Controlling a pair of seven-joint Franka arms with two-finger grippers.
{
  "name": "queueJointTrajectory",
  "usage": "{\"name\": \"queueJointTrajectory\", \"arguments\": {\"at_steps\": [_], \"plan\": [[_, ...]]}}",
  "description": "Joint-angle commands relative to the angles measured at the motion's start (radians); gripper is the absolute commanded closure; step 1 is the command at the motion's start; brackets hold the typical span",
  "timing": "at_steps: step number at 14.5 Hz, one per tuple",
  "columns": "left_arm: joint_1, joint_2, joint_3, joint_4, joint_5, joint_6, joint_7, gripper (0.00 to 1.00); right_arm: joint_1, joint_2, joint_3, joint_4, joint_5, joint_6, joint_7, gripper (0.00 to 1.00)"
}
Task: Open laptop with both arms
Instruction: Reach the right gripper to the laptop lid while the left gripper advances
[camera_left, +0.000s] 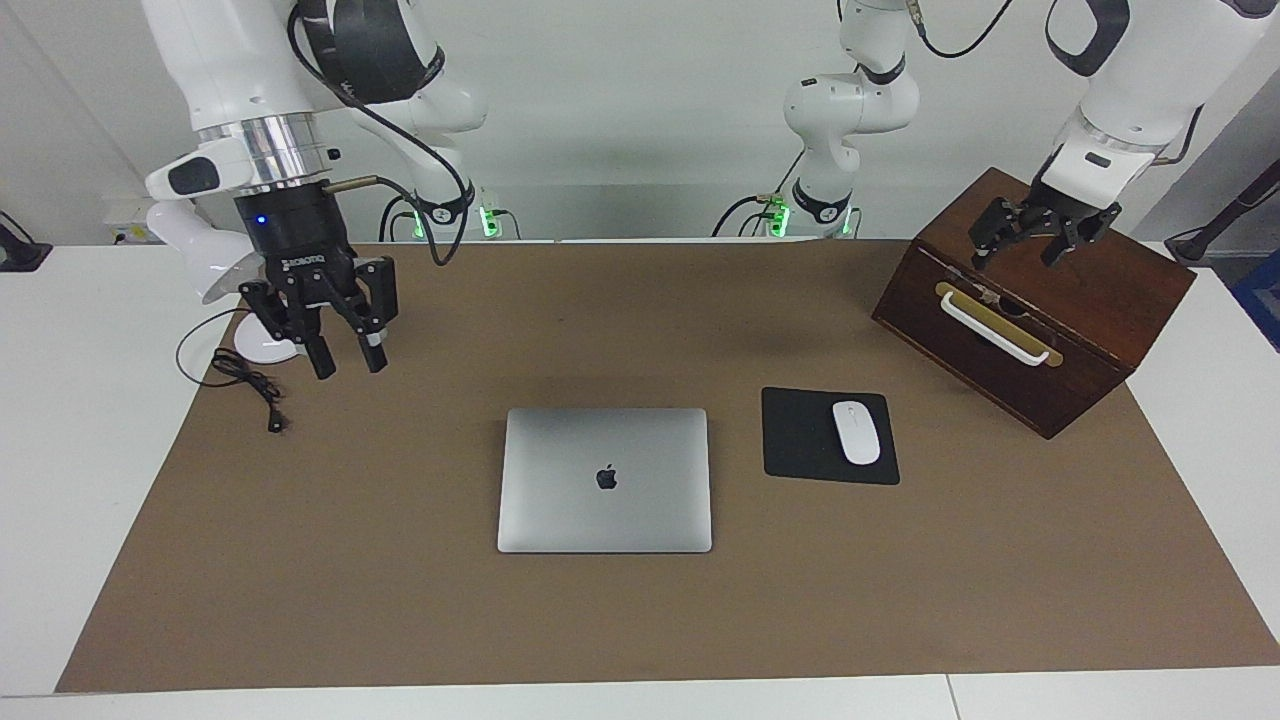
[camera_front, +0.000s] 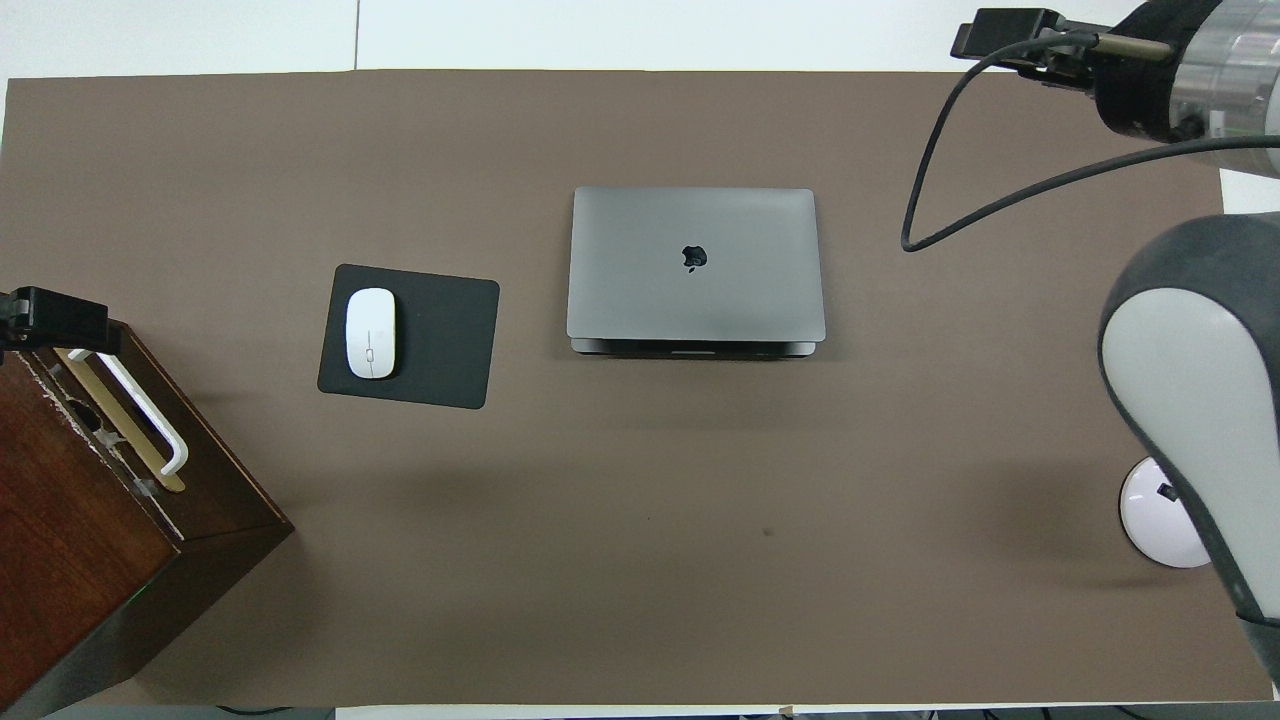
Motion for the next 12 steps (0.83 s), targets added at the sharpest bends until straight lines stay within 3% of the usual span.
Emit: {"name": "queueJointTrajectory", "arguments": {"at_steps": [1, 2, 8, 12], "plan": [[-0.009, -0.026, 0.004, -0.045, -0.008, 0.058, -0.025, 0.93, 0.005, -0.006, 0.018, -0.029, 0.025, 0.065, 0.090, 0.00], [-0.009, -0.026, 0.004, -0.048, -0.008, 0.066, -0.026, 1.00, 0.005, -0.006, 0.038, -0.034, 0.025, 0.083, 0.142, 0.00], [-0.005, -0.031, 0.002, -0.074, -0.013, 0.164, -0.023, 1.00, 0.007, -0.018, 0.133, -0.127, 0.051, 0.265, 0.456, 0.00], [-0.008, -0.028, 0.004, -0.090, -0.051, 0.276, -0.022, 1.00, 0.025, -0.015, 0.179, -0.245, 0.087, 0.514, 0.520, 0.00]]}}
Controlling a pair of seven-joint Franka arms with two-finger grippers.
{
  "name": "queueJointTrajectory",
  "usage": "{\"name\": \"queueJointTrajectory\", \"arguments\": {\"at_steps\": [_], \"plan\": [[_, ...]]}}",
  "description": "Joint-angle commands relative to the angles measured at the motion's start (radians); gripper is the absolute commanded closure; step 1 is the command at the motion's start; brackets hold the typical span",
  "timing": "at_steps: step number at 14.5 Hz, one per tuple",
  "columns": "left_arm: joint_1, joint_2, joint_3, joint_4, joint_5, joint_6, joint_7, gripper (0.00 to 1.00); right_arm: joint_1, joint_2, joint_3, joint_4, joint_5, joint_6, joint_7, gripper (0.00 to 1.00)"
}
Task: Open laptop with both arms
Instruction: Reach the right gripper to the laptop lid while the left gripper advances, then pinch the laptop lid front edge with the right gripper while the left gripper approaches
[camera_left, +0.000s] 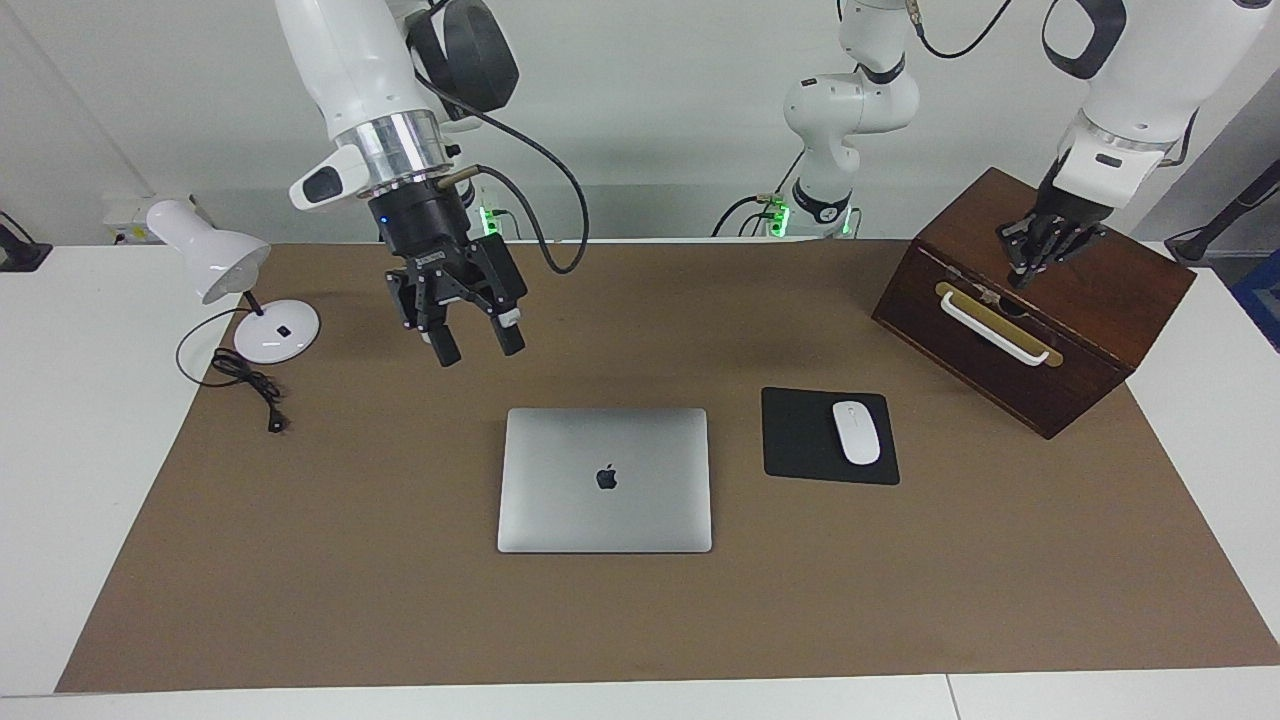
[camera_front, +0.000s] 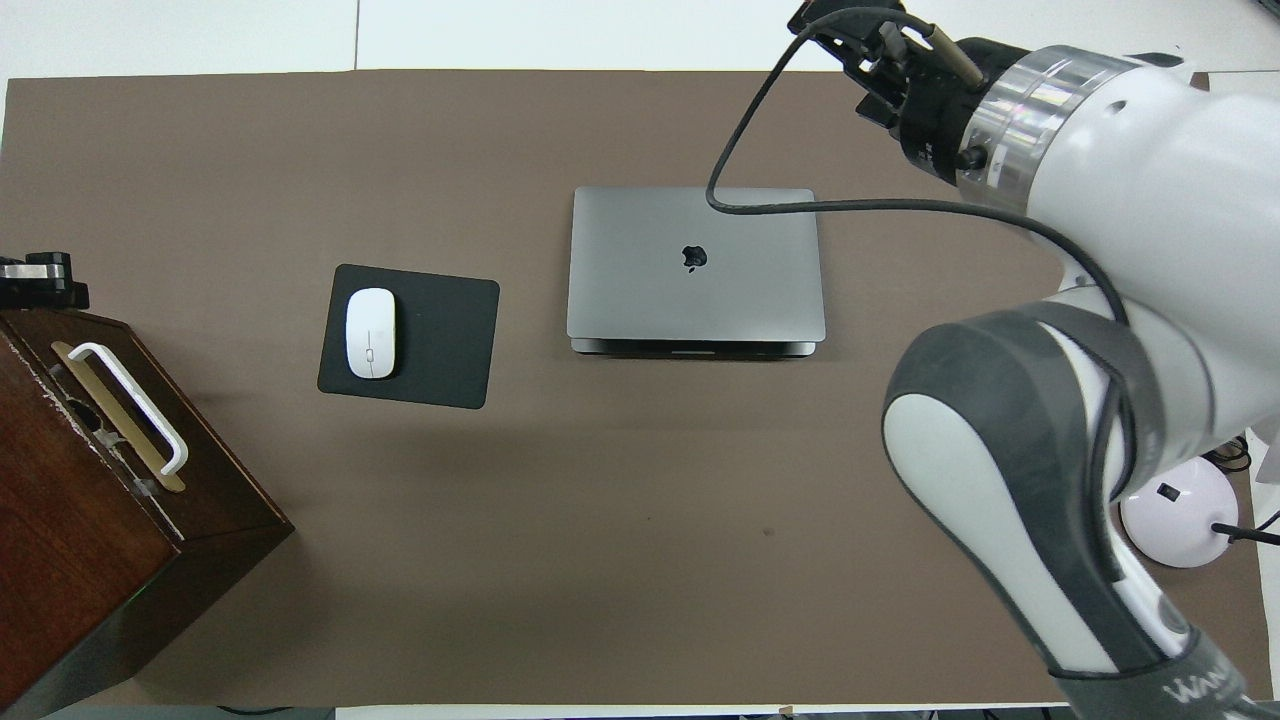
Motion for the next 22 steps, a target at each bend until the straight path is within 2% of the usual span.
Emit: {"name": "queueJointTrajectory", "arguments": {"at_steps": [1, 3, 5, 8, 11, 14, 18, 22], "plan": [[-0.009, -0.024, 0.004, -0.045, -0.024, 0.105, -0.009, 1.00, 0.014, -0.016, 0.020, -0.099, 0.027, 0.140, 0.064, 0.00], [-0.012, -0.024, 0.001, -0.060, -0.025, 0.162, 0.001, 1.00, 0.037, -0.025, 0.033, -0.128, 0.027, 0.180, 0.157, 0.00], [-0.046, -0.037, -0.001, -0.127, -0.027, 0.266, 0.014, 1.00, 0.054, -0.030, 0.044, -0.180, 0.027, 0.269, 0.231, 0.00], [-0.106, -0.121, -0.004, -0.331, -0.030, 0.483, 0.029, 1.00, 0.125, -0.042, 0.041, -0.222, 0.029, 0.312, 0.359, 0.00], [-0.198, -0.222, -0.002, -0.580, -0.033, 0.709, 0.035, 1.00, 0.149, -0.097, 0.041, -0.314, 0.030, 0.303, 0.481, 0.00], [-0.283, -0.282, 0.001, -0.729, -0.033, 0.827, 0.040, 1.00, 0.149, -0.165, 0.041, -0.444, 0.033, 0.306, 0.562, 0.00], [-0.399, -0.287, 0.001, -0.897, -0.033, 1.054, 0.043, 1.00, 0.149, -0.197, 0.041, -0.547, 0.037, 0.312, 0.591, 0.00], [-0.488, -0.201, 0.001, -0.955, -0.033, 1.251, 0.040, 1.00, 0.154, -0.196, 0.043, -0.590, 0.037, 0.312, 0.618, 0.00]]}}
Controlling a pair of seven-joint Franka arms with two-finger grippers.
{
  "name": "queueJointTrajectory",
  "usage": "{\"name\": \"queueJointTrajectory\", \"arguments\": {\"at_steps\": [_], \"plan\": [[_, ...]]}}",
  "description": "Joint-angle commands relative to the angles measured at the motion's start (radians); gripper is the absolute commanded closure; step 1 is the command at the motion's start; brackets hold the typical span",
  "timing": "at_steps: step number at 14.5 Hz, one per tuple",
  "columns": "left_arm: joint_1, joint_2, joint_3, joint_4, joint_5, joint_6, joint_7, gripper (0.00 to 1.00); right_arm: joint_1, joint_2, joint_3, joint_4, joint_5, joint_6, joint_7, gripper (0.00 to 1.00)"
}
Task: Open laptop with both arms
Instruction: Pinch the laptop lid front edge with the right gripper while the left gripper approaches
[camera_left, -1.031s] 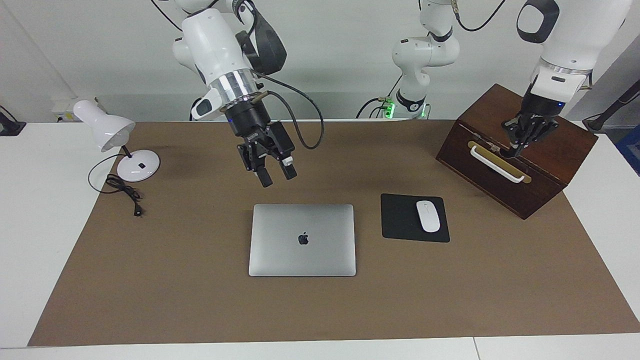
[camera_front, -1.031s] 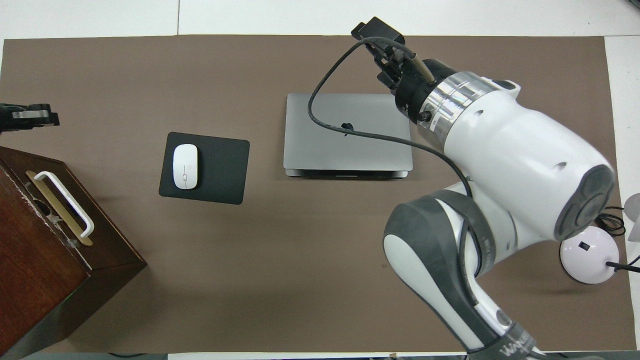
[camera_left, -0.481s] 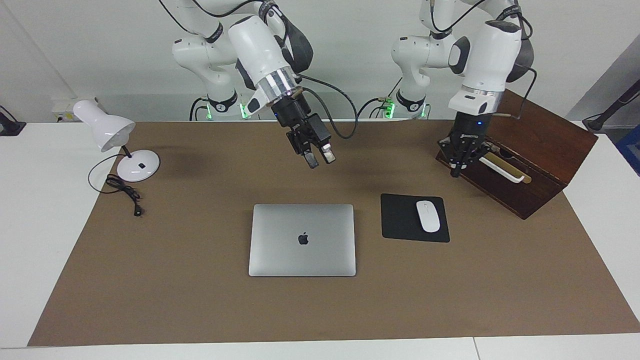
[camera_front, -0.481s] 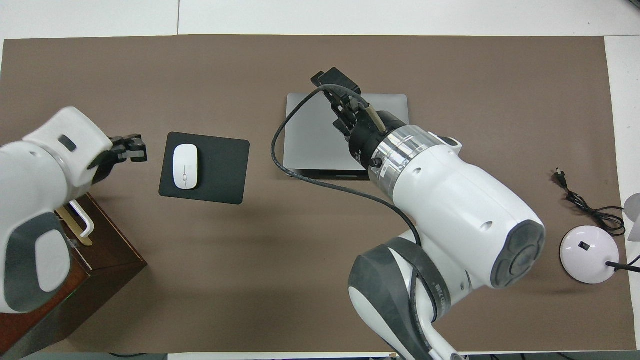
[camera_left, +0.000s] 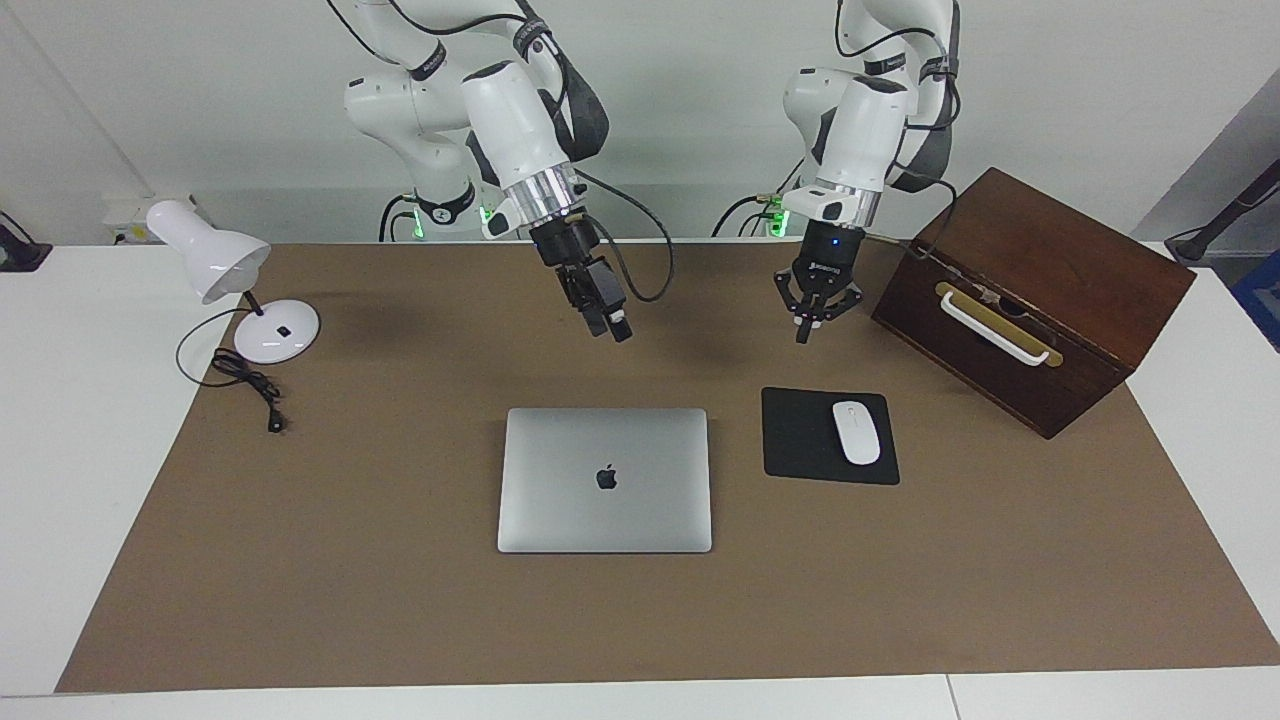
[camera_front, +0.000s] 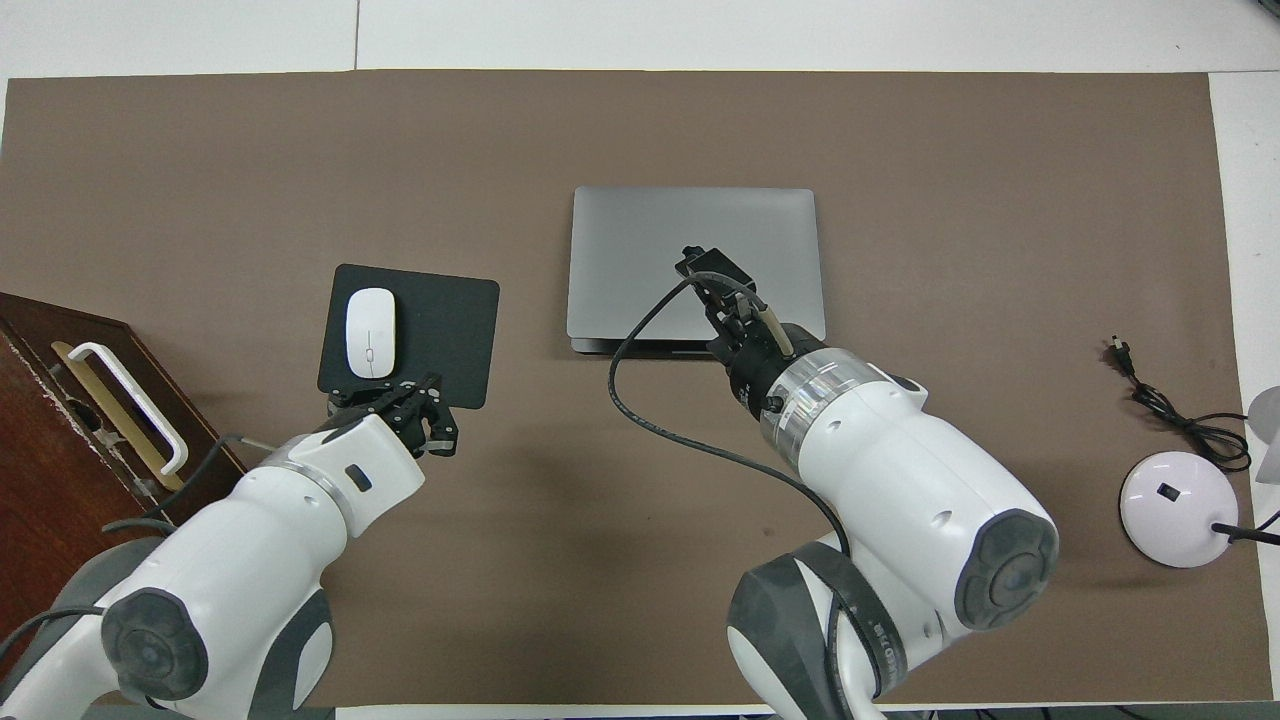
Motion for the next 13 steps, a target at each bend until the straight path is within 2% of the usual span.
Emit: {"name": "queueJointTrajectory", "arguments": {"at_steps": [1, 3, 6, 11, 13], "plan": [[-0.059, 0.080, 0.017, -0.026, -0.018, 0.153, 0.027, 1.00, -0.002, -0.029, 0.008, -0.059, 0.027, 0.017, 0.013, 0.00], [-0.116, 0.180, 0.017, -0.026, -0.018, 0.294, 0.029, 1.00, -0.002, -0.018, 0.008, -0.076, 0.027, 0.017, 0.011, 0.00], [-0.168, 0.280, 0.019, -0.022, -0.016, 0.420, 0.041, 1.00, -0.002, 0.008, 0.008, -0.076, 0.025, 0.020, 0.008, 0.00], [-0.207, 0.403, 0.019, -0.014, -0.015, 0.563, 0.092, 1.00, -0.003, 0.080, 0.007, -0.074, 0.025, 0.083, -0.005, 0.00], [-0.217, 0.446, 0.017, 0.018, -0.013, 0.570, 0.092, 1.00, -0.003, 0.108, 0.005, -0.073, 0.025, 0.110, -0.021, 0.00]]}}
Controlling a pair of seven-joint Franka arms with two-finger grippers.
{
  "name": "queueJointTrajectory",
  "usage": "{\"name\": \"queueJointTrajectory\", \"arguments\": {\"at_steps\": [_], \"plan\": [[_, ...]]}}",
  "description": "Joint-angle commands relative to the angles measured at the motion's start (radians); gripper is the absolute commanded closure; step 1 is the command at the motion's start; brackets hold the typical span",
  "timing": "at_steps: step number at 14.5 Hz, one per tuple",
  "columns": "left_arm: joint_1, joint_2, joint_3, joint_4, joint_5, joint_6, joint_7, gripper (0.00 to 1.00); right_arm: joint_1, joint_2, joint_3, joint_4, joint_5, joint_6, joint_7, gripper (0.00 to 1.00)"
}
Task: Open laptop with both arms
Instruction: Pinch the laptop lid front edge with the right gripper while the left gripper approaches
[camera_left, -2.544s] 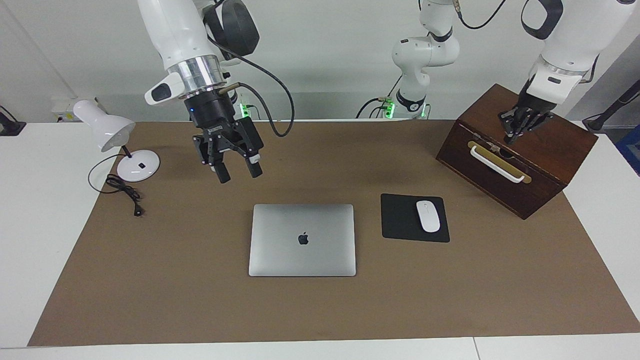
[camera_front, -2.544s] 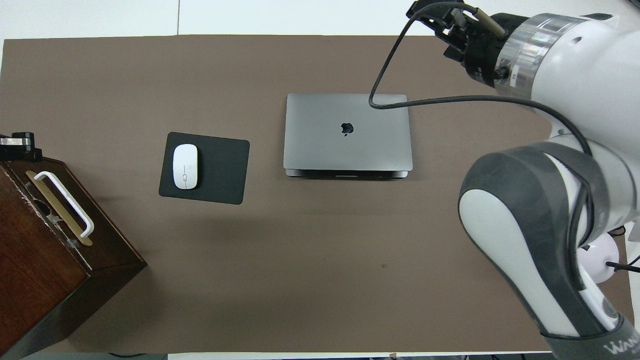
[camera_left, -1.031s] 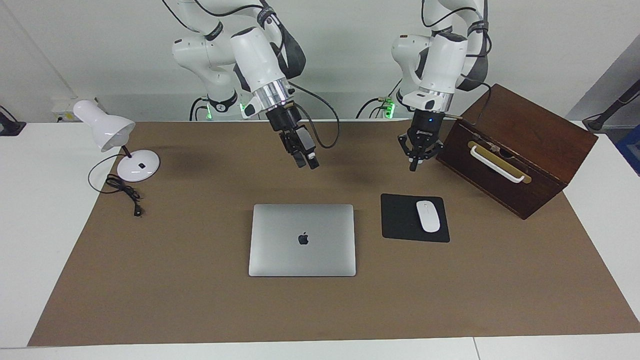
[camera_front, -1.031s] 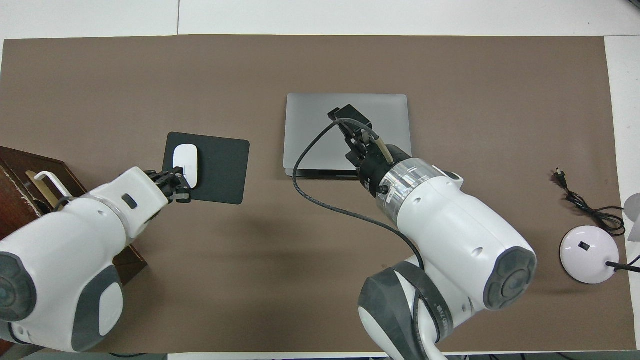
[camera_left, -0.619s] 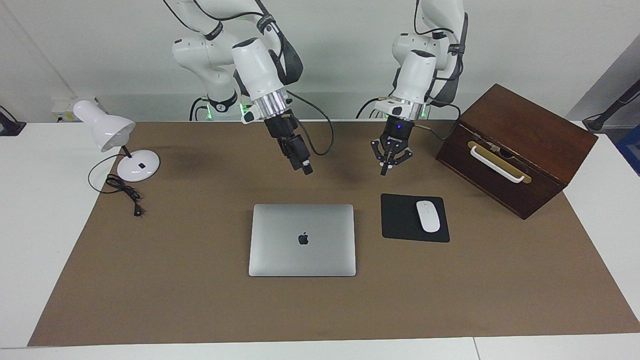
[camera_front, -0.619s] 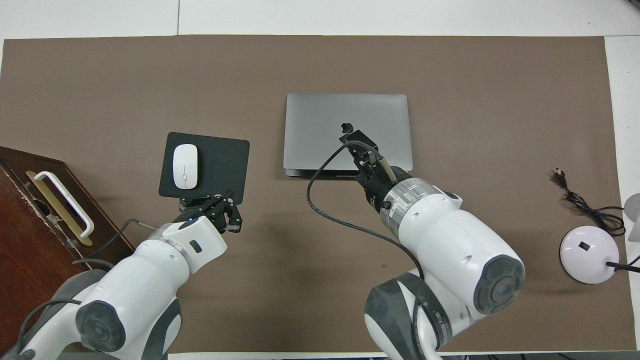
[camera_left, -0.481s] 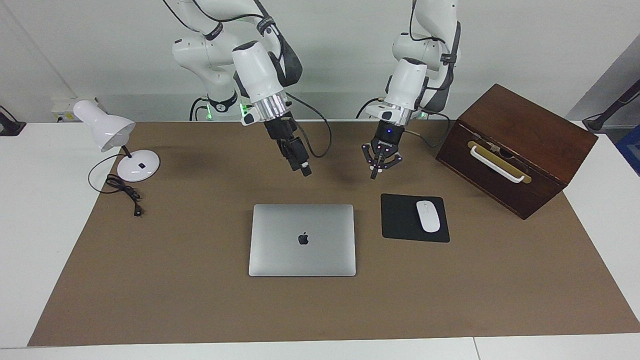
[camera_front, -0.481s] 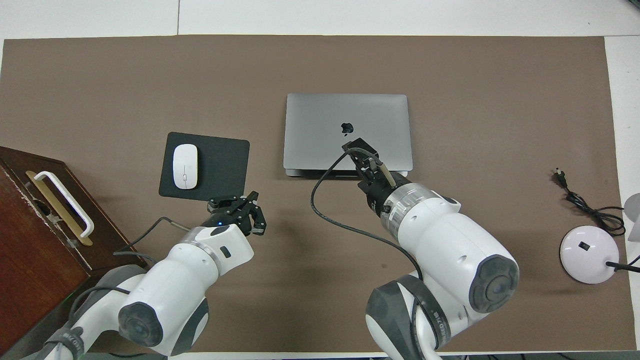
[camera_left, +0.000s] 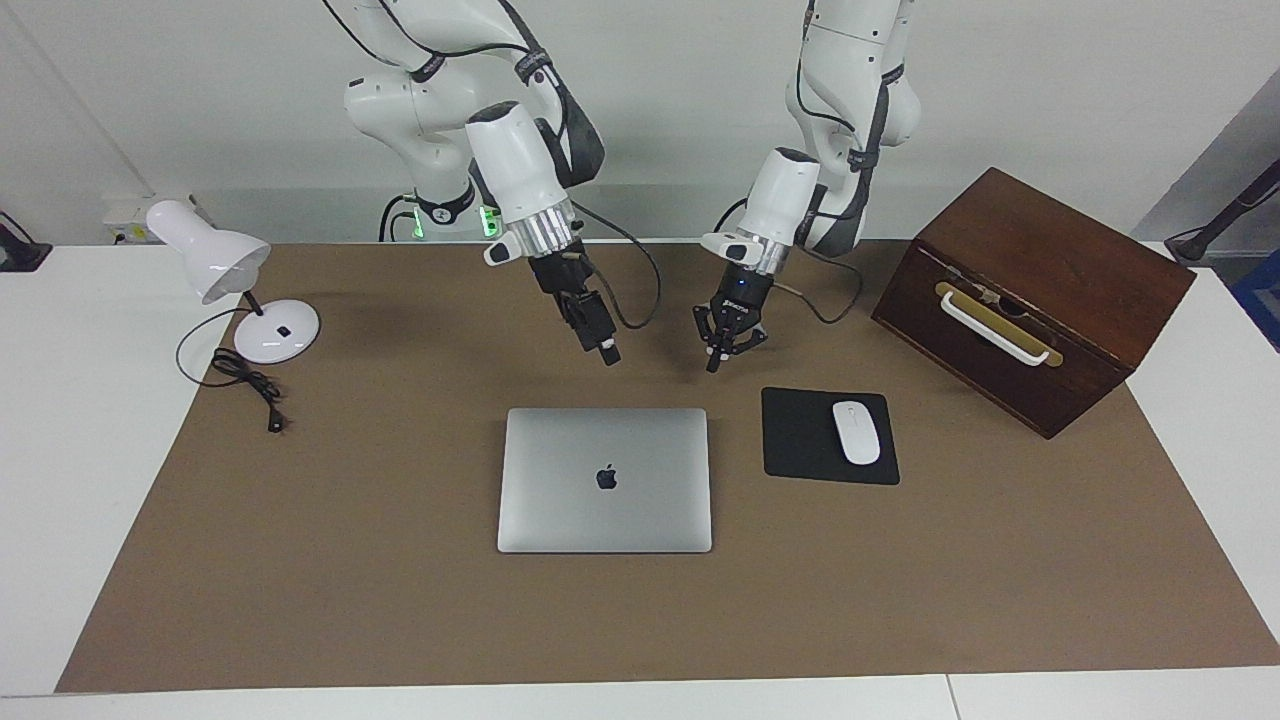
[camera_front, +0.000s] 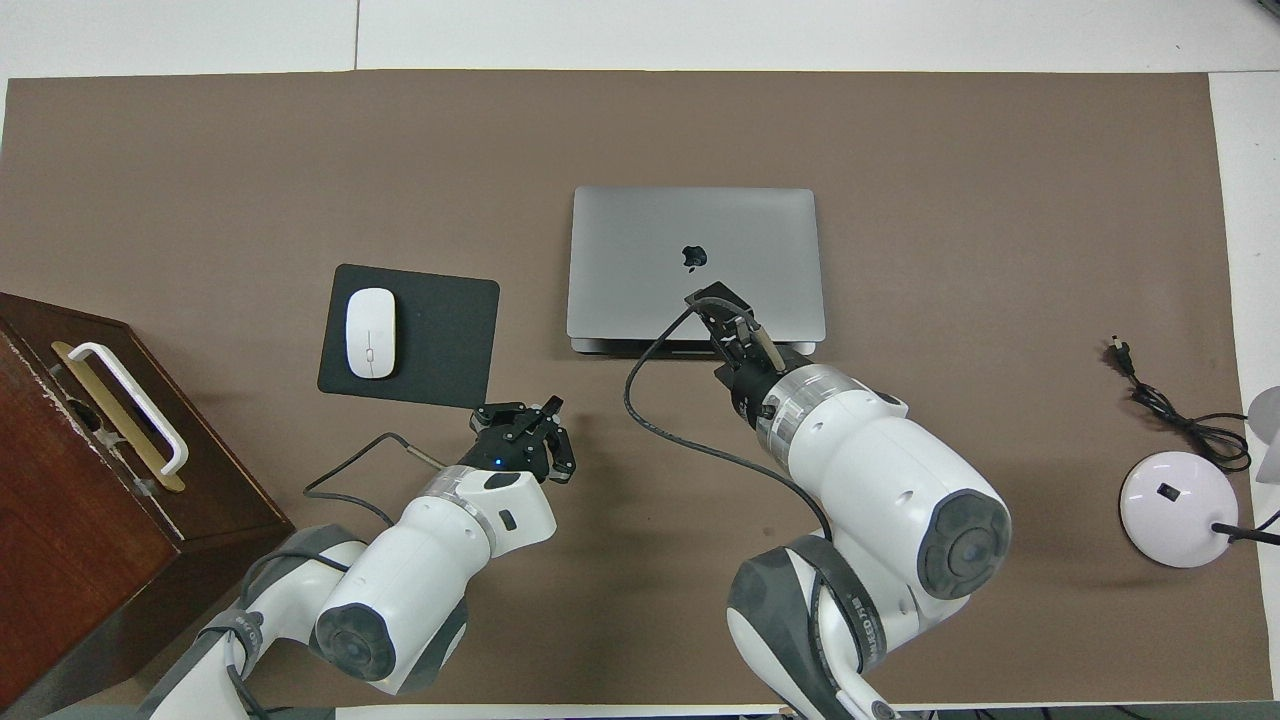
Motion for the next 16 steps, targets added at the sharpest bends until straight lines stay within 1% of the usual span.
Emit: {"name": "queueJointTrajectory", "arguments": {"at_steps": [1, 7, 10, 12, 14, 15, 16], "plan": [[-0.032, 0.073, 0.016, 0.053, -0.013, 0.036, 0.029, 1.00, -0.005, 0.043, 0.003, 0.002, 0.025, 0.049, -0.028, 0.00], [-0.028, 0.134, 0.016, 0.120, -0.009, 0.036, 0.026, 1.00, -0.010, 0.099, 0.002, 0.002, 0.025, 0.115, -0.047, 0.00], [-0.022, 0.197, 0.016, 0.191, -0.007, 0.036, 0.026, 1.00, -0.007, 0.105, 0.005, -0.001, 0.025, 0.140, -0.031, 0.00], [-0.017, 0.215, 0.016, 0.202, -0.004, 0.036, 0.026, 1.00, -0.005, 0.112, 0.005, -0.011, 0.025, 0.203, -0.028, 0.00], [-0.012, 0.219, 0.017, 0.215, -0.004, 0.036, 0.025, 1.00, -0.002, 0.158, 0.006, -0.026, 0.025, 0.319, -0.031, 0.00], [0.003, 0.228, 0.016, 0.231, -0.004, 0.034, 0.023, 1.00, 0.000, 0.181, 0.006, -0.031, 0.025, 0.353, -0.033, 0.00], [0.012, 0.235, 0.016, 0.240, -0.002, 0.034, 0.022, 1.00, 0.000, 0.183, 0.006, -0.031, 0.025, 0.350, -0.034, 0.00]]}}
